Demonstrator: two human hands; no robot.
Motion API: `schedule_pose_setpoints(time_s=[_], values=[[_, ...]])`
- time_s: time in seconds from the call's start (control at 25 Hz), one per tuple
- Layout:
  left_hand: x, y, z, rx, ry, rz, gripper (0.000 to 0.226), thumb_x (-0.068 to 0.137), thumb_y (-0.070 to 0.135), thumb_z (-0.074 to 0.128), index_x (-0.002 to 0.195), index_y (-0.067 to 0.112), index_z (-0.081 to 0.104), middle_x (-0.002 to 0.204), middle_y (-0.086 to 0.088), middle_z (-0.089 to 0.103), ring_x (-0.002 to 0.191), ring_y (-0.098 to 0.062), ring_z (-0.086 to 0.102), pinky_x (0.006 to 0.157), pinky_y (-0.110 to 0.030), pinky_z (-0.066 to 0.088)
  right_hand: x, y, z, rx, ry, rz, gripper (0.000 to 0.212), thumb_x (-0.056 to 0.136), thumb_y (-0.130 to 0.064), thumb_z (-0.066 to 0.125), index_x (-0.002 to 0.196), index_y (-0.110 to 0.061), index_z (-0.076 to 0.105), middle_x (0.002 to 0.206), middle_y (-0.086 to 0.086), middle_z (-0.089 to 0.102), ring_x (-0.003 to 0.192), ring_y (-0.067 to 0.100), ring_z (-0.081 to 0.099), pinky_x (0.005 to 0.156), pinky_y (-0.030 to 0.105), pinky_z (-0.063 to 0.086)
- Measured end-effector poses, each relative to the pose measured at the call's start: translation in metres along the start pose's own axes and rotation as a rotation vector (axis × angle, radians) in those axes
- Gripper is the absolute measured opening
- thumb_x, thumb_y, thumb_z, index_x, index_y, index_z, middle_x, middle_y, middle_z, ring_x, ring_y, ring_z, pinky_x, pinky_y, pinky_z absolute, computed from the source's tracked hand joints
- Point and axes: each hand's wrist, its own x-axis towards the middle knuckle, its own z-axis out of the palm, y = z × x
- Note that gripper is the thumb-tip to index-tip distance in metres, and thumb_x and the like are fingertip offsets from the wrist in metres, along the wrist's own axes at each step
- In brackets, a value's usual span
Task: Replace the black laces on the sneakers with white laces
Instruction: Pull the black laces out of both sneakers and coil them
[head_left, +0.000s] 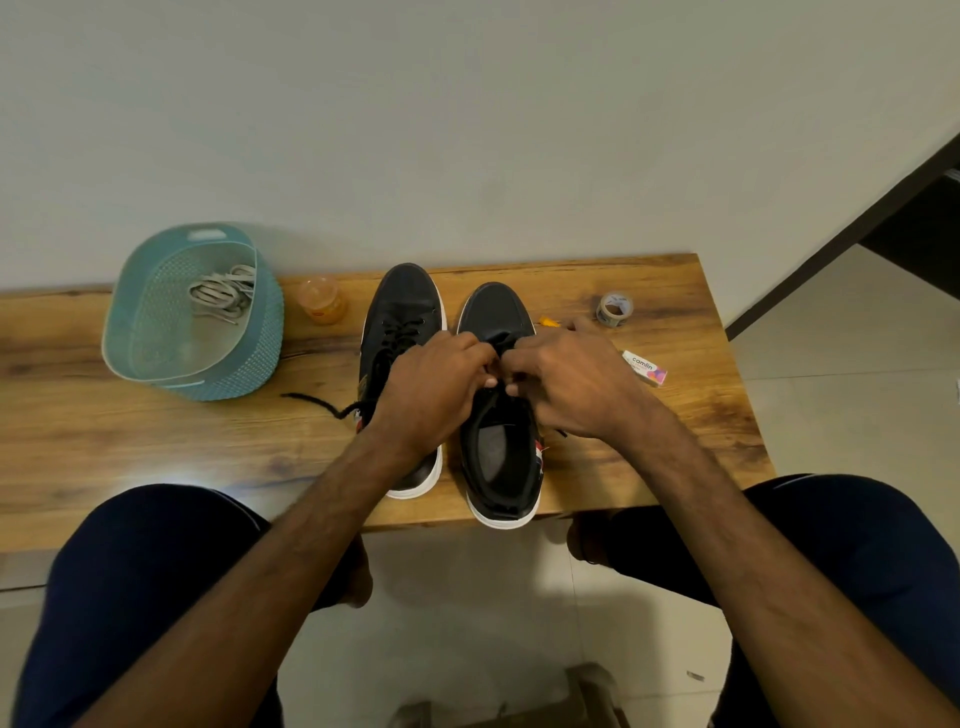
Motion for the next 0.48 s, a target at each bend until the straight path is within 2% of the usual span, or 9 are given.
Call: schedule_pose_setpoints(time_s=[0.08, 0.16, 0.24, 0.32, 0.4, 0.48], values=[[-0.001, 0.004, 0.0, 0.023, 0.045, -0.055, 0.014, 0.097, 0.03, 0.055, 0.11, 0.026, 0.061, 0.108, 0.006, 0.061, 0.097, -0.013, 0.052, 0.077, -0.027, 0.035, -0.001, 0.004, 0.0, 0.071, -0.02, 0.032, 0.002, 0.09, -0.029, 0.06, 0.089, -0.027, 0.06, 0.084, -0.013, 0.061, 0.079, 0.007, 0.052, 0.081, 0.037, 0.036], [-0.002, 0.009, 0.002, -0.012, 0.043, -0.092, 0.009, 0.097, 0.029, 0.056, 0.105, 0.029, 0.061, 0.105, 0.008, 0.061, 0.095, -0.013, 0.053, 0.079, -0.031, 0.041, 0.001, 0.01, 0.003, 0.2, -0.064, 0.071, 0.004, 0.089, -0.027, 0.063, 0.086, -0.027, 0.061, 0.075, -0.013, 0.059, 0.066, 0.001, 0.047, 0.071, 0.033, 0.036], [-0.001, 0.006, 0.002, -0.064, 0.042, -0.147, 0.006, 0.095, 0.026, 0.059, 0.098, 0.029, 0.062, 0.101, 0.009, 0.061, 0.091, -0.011, 0.054, 0.076, -0.032, 0.045, 0.001, 0.02, 0.004, 0.384, -0.125, 0.132, 0.008, 0.086, -0.024, 0.068, 0.083, -0.029, 0.062, 0.074, -0.012, 0.063, 0.069, 0.004, 0.056, 0.066, 0.036, 0.046], [0.001, -0.006, -0.002, -0.094, 0.059, -0.244, 0.006, 0.094, 0.02, 0.06, 0.093, 0.027, 0.06, 0.098, 0.008, 0.061, 0.086, -0.01, 0.055, 0.07, -0.029, 0.044, -0.003, 0.028, 0.005, 0.517, -0.147, 0.181, 0.014, 0.085, -0.019, 0.069, 0.081, -0.03, 0.061, 0.078, -0.011, 0.066, 0.078, 0.011, 0.062, 0.073, 0.042, 0.052], [0.003, -0.018, -0.007, -0.189, 0.068, -0.298, 0.007, 0.096, 0.021, 0.058, 0.092, 0.027, 0.056, 0.099, 0.008, 0.059, 0.085, -0.008, 0.055, 0.071, -0.029, 0.046, -0.006, 0.03, 0.008, 0.616, -0.123, 0.233, 0.016, 0.09, -0.012, 0.065, 0.084, -0.027, 0.06, 0.082, -0.008, 0.065, 0.08, 0.013, 0.061, 0.074, 0.042, 0.052], [0.003, -0.021, -0.009, -0.267, 0.071, -0.26, 0.005, 0.097, 0.022, 0.057, 0.098, 0.027, 0.057, 0.102, 0.01, 0.059, 0.089, -0.008, 0.055, 0.074, -0.031, 0.047, -0.006, 0.027, 0.011, 0.669, -0.095, 0.265, 0.018, 0.093, -0.009, 0.062, 0.086, -0.025, 0.059, 0.084, -0.004, 0.064, 0.078, 0.012, 0.057, 0.07, 0.034, 0.048]])
